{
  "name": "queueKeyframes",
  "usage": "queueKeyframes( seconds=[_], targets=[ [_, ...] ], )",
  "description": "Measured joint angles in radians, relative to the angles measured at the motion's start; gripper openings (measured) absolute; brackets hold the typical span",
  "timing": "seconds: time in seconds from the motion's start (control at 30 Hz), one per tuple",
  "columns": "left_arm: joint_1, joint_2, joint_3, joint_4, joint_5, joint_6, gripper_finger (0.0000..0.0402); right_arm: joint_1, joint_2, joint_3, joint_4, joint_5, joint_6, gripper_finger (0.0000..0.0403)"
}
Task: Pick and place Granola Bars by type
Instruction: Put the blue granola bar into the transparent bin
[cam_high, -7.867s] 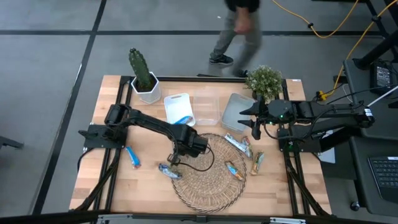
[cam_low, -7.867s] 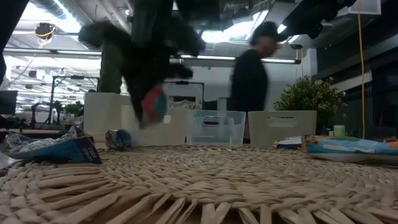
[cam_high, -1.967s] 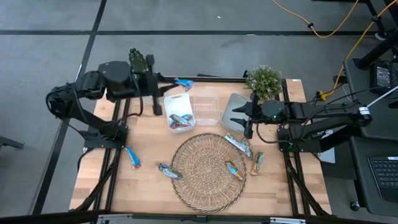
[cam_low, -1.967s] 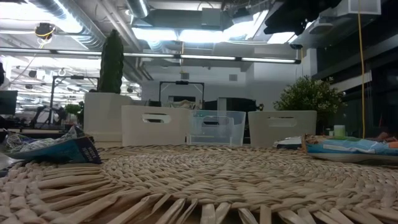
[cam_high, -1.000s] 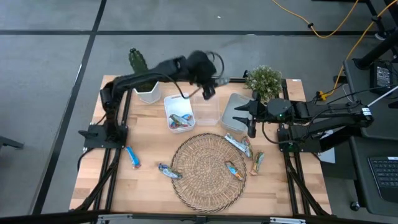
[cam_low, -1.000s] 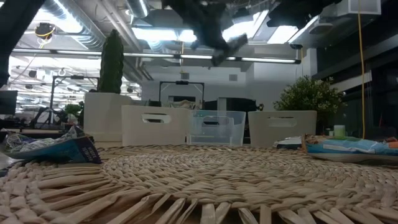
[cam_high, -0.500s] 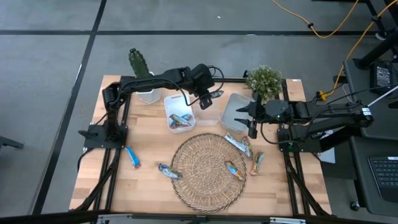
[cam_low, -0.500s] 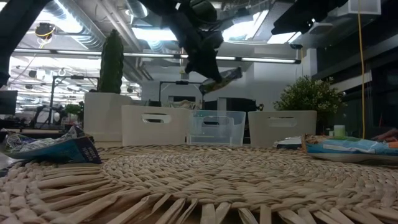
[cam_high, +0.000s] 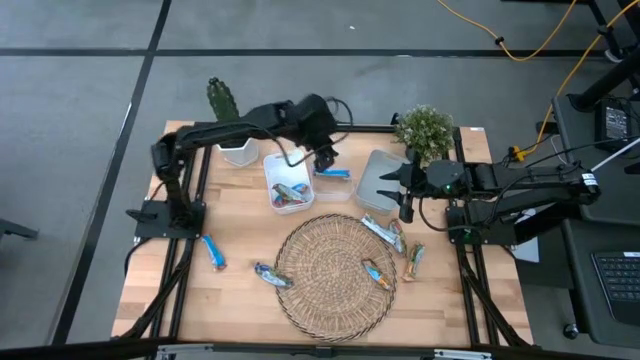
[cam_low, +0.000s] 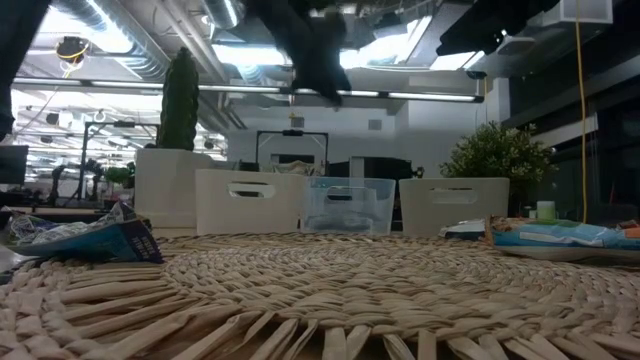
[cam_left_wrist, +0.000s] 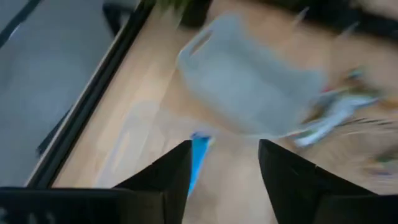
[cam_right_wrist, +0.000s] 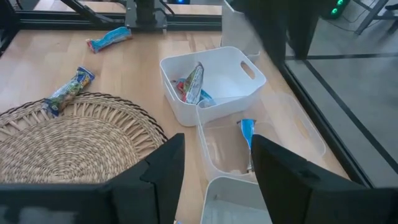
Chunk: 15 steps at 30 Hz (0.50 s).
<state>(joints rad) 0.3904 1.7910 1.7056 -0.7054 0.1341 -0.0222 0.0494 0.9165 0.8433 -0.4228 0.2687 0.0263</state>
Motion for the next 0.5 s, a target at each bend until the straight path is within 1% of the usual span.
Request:
queueKeyframes(
  seconds=[0.1, 0.17, 0.27, 0.33, 0.4, 0.5],
  targets=[
    [-0.005, -0.121, 0.000, -0.014, 0.076, -0.013, 0.0184, 0.000, 0.000, 0.000, 0.000, 0.000, -0.001, 0.0187],
    [-0.014, -0.220, 0.000, -0.032, 0.148, -0.018, 0.0183, 0.000, 0.000, 0.000, 0.000, 0.000, -0.001, 0.0187],
    [-0.053, -0.386, 0.001, -0.129, 0.242, -0.026, 0.0178, 0.000, 0.000, 0.000, 0.001, 0.000, -0.001, 0.0187],
    [-0.100, -0.483, 0.002, -0.207, 0.235, -0.025, 0.0175, 0.000, 0.000, 0.000, 0.002, 0.000, -0.001, 0.0187],
    [-0.164, -0.556, 0.002, -0.249, 0.169, -0.026, 0.0173, 0.000, 0.000, 0.000, 0.007, 0.000, -0.005, 0.0187],
    [-0.261, -0.628, 0.002, -0.252, 0.059, -0.045, 0.0171, 0.000, 0.000, 0.000, 0.017, 0.000, -0.010, 0.0187]
  ],
)
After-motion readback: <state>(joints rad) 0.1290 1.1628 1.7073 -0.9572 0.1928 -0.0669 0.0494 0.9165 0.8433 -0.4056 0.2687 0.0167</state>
